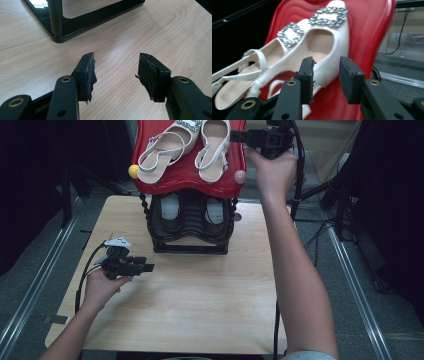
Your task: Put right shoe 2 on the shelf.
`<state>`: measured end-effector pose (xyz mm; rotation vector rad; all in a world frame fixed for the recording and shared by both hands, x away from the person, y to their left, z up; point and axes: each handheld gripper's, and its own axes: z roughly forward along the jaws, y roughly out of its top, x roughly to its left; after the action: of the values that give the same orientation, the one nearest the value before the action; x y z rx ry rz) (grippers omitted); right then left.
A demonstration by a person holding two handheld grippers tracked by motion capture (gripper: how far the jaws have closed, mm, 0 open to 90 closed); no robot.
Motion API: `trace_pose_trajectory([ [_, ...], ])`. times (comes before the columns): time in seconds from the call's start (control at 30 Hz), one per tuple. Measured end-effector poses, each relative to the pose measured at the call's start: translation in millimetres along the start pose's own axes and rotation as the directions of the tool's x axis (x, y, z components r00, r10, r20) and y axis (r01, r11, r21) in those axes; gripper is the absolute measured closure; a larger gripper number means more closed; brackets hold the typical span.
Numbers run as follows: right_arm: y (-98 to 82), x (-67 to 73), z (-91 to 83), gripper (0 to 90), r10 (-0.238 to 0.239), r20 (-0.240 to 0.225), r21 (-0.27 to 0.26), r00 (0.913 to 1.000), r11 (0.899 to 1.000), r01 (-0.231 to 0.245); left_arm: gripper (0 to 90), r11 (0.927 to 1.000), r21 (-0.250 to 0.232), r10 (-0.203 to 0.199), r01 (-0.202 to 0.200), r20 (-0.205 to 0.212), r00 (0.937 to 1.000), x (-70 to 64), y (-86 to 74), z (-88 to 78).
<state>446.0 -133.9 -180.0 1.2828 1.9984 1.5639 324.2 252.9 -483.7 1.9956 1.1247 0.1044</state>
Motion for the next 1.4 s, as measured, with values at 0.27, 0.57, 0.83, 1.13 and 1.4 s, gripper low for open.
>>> trace_pose_trajectory([
  [0.27,-11.1,-17.2,-6.6,62.7,-0.007,0.033,0.016,0.9994,1.0,0.006,48.0,1.0,0.001,-0.001,0.001,-0.001,1.0,0.0,0.0,0.2],
  [0.57,-23.8,-35.9,-14.4,61.9,0.013,0.055,0.018,0.9984,1.0,-0.014,48.0,1.0,0.003,0.0,0.0,0.0,1.0,0.0,0.1,-0.2],
  [0.83,-41.9,-56.4,-19.8,61.2,0.039,0.072,0.032,0.9966,0.999,-0.042,48.0,1.0,-0.003,-0.004,0.004,-0.002,1.0,0.0,0.1,-0.4],
  [1.13,-73.0,-75.3,-16.3,59.4,0.059,0.076,0.051,0.9953,0.997,-0.063,47.4,0.9998,-0.009,-0.015,0.015,0.003,0.9999,0.8,0.5,-0.8],
  [1.4,-102.5,-84.2,-10.8,59.2,0.06,0.078,0.065,0.9952,0.996,-0.065,47.2,0.9998,-0.012,-0.014,0.014,0.001,0.9999,1.5,0.4,-1.0],
])
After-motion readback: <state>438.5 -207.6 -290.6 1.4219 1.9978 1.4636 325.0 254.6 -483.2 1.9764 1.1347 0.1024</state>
